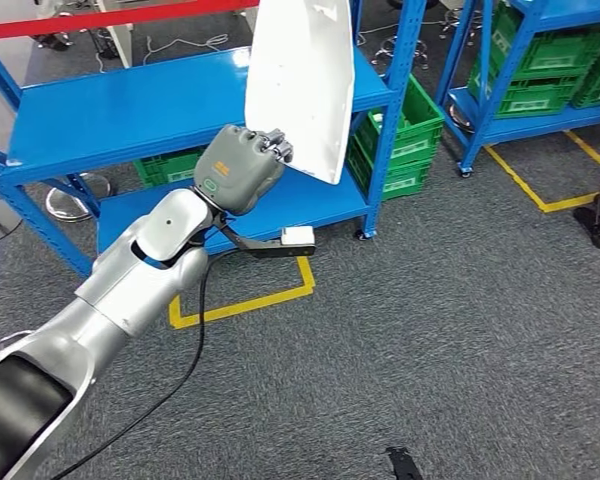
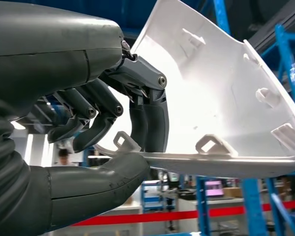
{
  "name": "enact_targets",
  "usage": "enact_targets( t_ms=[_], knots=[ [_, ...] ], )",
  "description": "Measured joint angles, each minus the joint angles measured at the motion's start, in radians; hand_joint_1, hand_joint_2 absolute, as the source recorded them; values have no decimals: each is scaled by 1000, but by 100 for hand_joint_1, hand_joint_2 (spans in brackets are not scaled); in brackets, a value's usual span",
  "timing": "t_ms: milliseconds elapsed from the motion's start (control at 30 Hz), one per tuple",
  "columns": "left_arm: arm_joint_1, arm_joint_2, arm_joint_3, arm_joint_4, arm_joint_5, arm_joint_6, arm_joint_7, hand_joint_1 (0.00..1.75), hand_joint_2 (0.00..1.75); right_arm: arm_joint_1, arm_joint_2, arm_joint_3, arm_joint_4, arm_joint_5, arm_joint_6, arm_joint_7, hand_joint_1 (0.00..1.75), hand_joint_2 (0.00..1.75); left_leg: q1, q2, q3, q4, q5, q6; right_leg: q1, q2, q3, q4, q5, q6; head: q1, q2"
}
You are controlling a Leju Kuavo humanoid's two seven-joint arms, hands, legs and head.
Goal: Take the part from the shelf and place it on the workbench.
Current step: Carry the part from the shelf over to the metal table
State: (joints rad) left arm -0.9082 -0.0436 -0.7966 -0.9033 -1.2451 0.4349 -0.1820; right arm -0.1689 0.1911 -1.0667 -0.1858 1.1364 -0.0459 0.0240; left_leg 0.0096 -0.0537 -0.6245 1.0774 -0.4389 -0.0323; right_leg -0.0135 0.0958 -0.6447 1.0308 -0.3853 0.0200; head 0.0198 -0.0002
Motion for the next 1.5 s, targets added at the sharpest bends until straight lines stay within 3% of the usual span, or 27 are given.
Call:
enact_targets(
  t_ms=[67, 133, 167, 233, 300, 367, 400, 433, 500, 567, 633, 700, 767, 833, 867, 900, 967, 1033, 1100, 1167, 1233, 1300, 1367, 1400, 1433, 1500],
  knots=[
    [-1, 1, 0, 0, 0, 0, 0, 175, 175, -2, 0, -1, 0, 0, -1, 0, 0, 175, 5, -37, 28, -66, 12, 4, -2, 22, -12, 0, 6, 13, 0, 0],
    [-1, 1, 0, 0, 0, -1, -1, 175, 175, 2, 0, -2, 0, 0, -2, 0, 0, 175, 3, -21, 27, -73, 12, 14, -7, 40, -23, -7, 15, 28, -1, 0],
    [-1, 0, 0, 0, 0, -1, -1, 175, 175, 5, 0, -2, 0, 0, -3, 0, 0, 175, 4, -9, 27, -76, 15, 21, -6, 31, -29, -4, 13, 34, 0, 0],
    [-3, -1, 0, 0, 0, -1, -1, 175, 175, 6, -1, -2, 0, 1, -3, -1, 0, 175, 6, 17, 28, -81, 20, 33, 0, -22, -60, 54, -23, 42, 11, 0],
    [-3, 2, 0, 0, 0, -1, -1, 175, 175, 3, 0, -2, 0, 1, -3, -1, 0, 175, 1, 44, 28, -81, 19, 38, 2, -76, -118, 186, -87, 47, 19, 0],
    [-1, 5, -1, 1, 0, -2, -1, 175, 175, 2, 0, -2, 0, 3, -3, -2, 0, 175, -2, 73, 28, -81, 18, 39, 1, -90, -154, 273, -114, 50, 19, 0],
    [0, 6, -1, 1, -1, -2, -1, 175, 175, 2, 0, -2, 0, 4, -3, -2, 0, 175, -3, 86, 29, -81, 17, 39, 1, -93, -144, 261, -101, 50, 19, 0],
    [0, 6, -1, 2, -1, -2, -1, 175, 175, 2, -1, -2, 0, 4, -3, -2, 0, 175, -3, 98, 31, -81, 16, 38, 2, -99, -113, 210, -73, 49, 19, 0],
    [-1, 7, 0, 2, -1, -2, 0, 175, 175, 1, 0, -2, 0, 6, -4, -2, 0, 175, -7, 118, 36, -80, 11, 31, 6, -134, -34, 70, -23, 44, 20, 0],
    [-2, 9, 1, 2, -1, -2, 0, 175, 175, -1, 0, -2, 0, 7, -4, -2, 0, 175, -13, 136, 40, -79, 7, 24, 11, -152, 4, 0, -9, 31, 19, 0],
    [-3, 10, 1, 2, -1, -2, 0, 175, 175, 0, 0, -2, 0, 8, -5, -2, 0, 175, -16, 153, 42, -80, 6, 16, 12, -131, 1, -2, -8, 18, 19, 0],
    [-3, 10, 1, 2, -1, -2, 0, 175, 175, 2, 0, -2, 0, 9, -6, -2, 0, 175, -12, 133, 37, -63, -14, 5, 8, -109, -1, -4, -3, 6, 18, 0],
    [-3, 14, 1, 2, -1, -2, 1, 175, 175, 0, 1, -3, 0, 11, -7, -2, 0, 175, -9, 84, -3, 30, -72, -5, 1, -89, -2, -6, 1, -4, 17, 0],
    [1, 19, 1, 2, -1, -2, 1, 175, 175, -1, 1, -3, 0, 12, -7, -2, 0, 175, -8, 64, -68, 164, -129, -8, -1, -66, -4, -6, 3, -8, 16, 0],
    [4, 21, 1, 2, -1, -2, 1, 175, 175, 0, 1, -3, 0, 13, -7, -2, 0, 175, -8, 62, -89, 203, -135, -8, -2, -53, -4, -6, 3, -8, 16, 0],
    [6, 22, 0, 2, -1, -2, 1, 175, 175, 2, 1, -3, 0, 13, -7, -2, 0, 175, -7, 60, -93, 207, -122, -8, -3, -40, -4, -6, 5, -7, 16, 0],
    [7, 25, 1, 2, -2, -2, 1, 175, 175, 3, 2, -3, 0, 14, -8, -2, 0, 175, -1, 43, -51, 110, -51, -9, -7, -12, -5, -6, 7, -1, 16, 0],
    [4, 27, 1, 2, -2, -2, 1, 175, 175, 0, 2, -3, 0, 15, -8, -3, 0, 175, 10, -4, 7, -14, -1, -13, -8, 14, -12, -1, 10, 11, 15, 0],
    [4, 29, 1, 2, -2, -3, 1, 175, 175, -1, 2, -3, 0, 16, -8, -4, 0, 175, 14, -26, 27, -62, 3, -7, -9, 36, -24, -1, 16, 27, 13, 0],
    [4, 27, 0, 2, -2, -4, 1, 175, 175, 5, 2, -3, 0, 17, -9, -5, 0, 175, 13, -5, 25, -64, 5, 8, -13, 49, -33, -8, 24, 41, 11, 0],
    [3, 25, 0, 1, -2, -4, 1, 175, 175, 9, 3, -3, 0, 18, -9, -5, 0, 175, 14, 18, 26, -67, 9, 22, -8, 5, -54, 29, 1, 48, 20, 0],
    [2, 27, 0, 1, -2, -5, 1, 175, 175, 6, 3, -3, 0, 19, -9, -5, 0, 175, 10, 42, 26, -68, 10, 30, -2, -63, -110, 151, -63, 51, 30, 0],
    [3, 31, 0, 2, -3, -7, 1, 175, 175, 1, 3, -3, 0, 20, -9, -5, 0, 175, 4, 70, 26, -68, 8, 34, -2, -89, -161, 271, -111, 51, 30, 0],
    [4, 33, 0, 2, -3, -7, 1, 175, 175, 0, 3, -3, 0, 21, -9, -5, 0, 175, 1, 83, 27, -67, 7, 35, -2, -93, -163, 284, -110, 49, 30, 0],
    [4, 33, -1, 2, -3, -8, 1, 175, 175, -1, 3, -3, 0, 21, -10, -5, 0, 175, 0, 96, 28, -67, 6, 35, -1, -96, -142, 253, -91, 46, 30, 0],
    [3, 34, 0, 1, -3, -9, 1, 175, 175, -2, 3, -3, 0, 22, -10, -4, 0, 175, -4, 119, 34, -67, 1, 30, 8, -130, -61, 117, -39, 37, 30, 0]
  ],
)
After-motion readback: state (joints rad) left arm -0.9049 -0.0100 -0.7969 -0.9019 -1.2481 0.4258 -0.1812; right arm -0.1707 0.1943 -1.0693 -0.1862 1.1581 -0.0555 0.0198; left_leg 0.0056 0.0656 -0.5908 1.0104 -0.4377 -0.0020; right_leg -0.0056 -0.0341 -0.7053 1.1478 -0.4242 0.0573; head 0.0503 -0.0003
